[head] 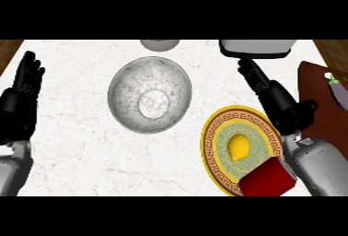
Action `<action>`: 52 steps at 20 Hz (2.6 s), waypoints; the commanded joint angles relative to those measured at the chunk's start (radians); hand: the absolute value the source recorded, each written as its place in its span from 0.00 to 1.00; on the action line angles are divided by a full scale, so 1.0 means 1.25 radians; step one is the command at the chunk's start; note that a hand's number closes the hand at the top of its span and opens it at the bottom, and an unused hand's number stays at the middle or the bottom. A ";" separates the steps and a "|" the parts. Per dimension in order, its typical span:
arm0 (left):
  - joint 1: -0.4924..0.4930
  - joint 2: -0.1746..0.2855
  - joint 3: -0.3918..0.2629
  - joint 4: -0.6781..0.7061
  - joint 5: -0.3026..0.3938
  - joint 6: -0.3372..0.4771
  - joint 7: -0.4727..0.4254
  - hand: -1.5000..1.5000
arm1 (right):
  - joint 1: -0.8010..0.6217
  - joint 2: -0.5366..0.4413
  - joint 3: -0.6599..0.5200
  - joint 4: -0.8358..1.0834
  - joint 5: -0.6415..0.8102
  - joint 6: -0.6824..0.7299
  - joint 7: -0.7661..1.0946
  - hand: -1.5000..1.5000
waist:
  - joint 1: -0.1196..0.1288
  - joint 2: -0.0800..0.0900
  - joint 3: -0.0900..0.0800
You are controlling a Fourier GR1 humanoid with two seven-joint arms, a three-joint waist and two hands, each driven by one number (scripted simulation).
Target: Pick the lemon from the plate and place it in the bowl
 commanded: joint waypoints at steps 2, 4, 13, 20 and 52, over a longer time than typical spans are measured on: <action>0.003 -0.028 -0.014 0.026 -0.016 0.007 -0.007 0.50 | 0.059 -0.012 -0.088 0.017 -0.103 0.077 -0.083 1.00 | -0.003 -0.011 0.034; 0.008 -0.007 -0.008 0.031 -0.025 -0.001 -0.013 0.50 | 0.158 -0.011 -0.148 0.017 -0.209 0.149 -0.181 1.00 | -0.018 -0.010 0.037; 0.029 -0.029 -0.076 -0.025 -0.066 0.005 0.072 0.50 | 0.382 -0.026 -0.315 0.175 -0.160 0.194 -0.544 0.00 | -0.008 -0.016 0.036; -0.004 -0.034 -0.052 0.028 -0.056 -0.034 0.047 0.50 | 0.419 -0.202 -0.284 0.070 -0.006 0.208 -0.446 0.00 | -0.004 -0.015 0.032; 0.017 -0.094 0.001 -0.017 -0.123 -0.082 0.063 0.50 | 0.134 -0.103 0.049 0.034 0.390 0.407 0.190 0.00 | 0.007 -0.014 0.034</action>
